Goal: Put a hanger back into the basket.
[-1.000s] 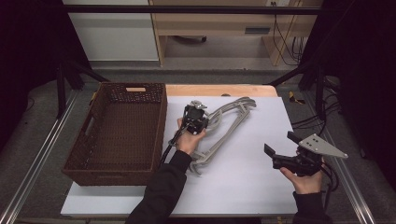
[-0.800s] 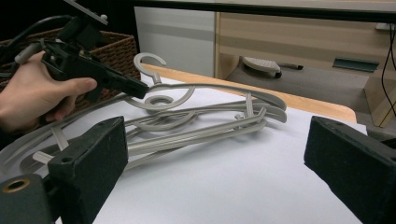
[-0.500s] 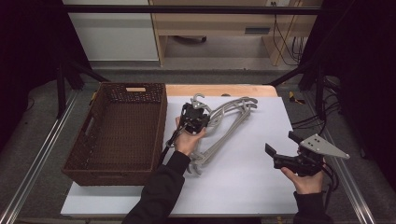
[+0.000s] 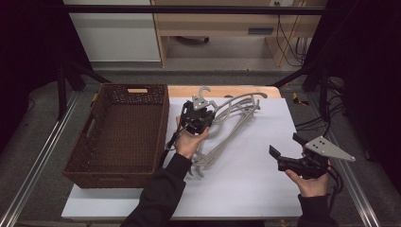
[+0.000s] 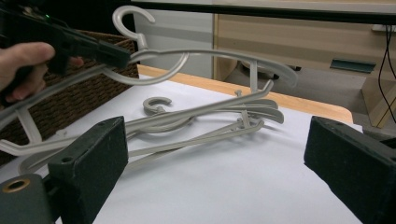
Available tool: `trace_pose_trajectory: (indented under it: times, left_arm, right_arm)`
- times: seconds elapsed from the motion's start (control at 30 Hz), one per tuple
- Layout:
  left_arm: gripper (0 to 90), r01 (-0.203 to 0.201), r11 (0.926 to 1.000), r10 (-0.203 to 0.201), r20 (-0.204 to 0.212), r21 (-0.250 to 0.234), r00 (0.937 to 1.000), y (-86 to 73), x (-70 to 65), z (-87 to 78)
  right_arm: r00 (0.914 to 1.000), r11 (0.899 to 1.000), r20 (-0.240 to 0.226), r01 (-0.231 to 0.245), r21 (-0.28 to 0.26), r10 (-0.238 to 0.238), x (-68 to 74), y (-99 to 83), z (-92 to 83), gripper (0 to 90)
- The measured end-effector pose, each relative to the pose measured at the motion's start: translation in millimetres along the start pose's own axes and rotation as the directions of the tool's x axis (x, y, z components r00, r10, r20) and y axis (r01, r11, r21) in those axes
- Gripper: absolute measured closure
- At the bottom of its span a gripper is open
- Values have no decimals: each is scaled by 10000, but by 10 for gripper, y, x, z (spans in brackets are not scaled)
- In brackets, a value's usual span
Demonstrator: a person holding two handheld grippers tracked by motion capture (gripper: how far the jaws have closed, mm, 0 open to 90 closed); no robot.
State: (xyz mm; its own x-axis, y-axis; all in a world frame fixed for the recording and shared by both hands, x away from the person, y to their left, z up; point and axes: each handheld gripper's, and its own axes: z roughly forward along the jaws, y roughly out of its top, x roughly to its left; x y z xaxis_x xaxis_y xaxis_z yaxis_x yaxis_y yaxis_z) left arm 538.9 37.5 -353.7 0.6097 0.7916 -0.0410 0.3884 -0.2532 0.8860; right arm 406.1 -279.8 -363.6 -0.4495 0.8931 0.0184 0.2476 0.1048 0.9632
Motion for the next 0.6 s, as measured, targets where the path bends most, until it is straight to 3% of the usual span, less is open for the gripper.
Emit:
trace_pose_trajectory:
  times: [0.3, 0.6]
  left_arm:
    - [829, -230, 9988, 229, -32, -424, 9997, 170, 38, -321]
    - [829, -485, 9942, 441, -479, -959, 9979, 340, 162, -739]
  right_arm:
    - [10000, 10000, 11, -67, -16, 67, -2, 3, -11, 66]
    - [10000, 10000, 17, -57, 4, 57, -6, 1, -13, 67]
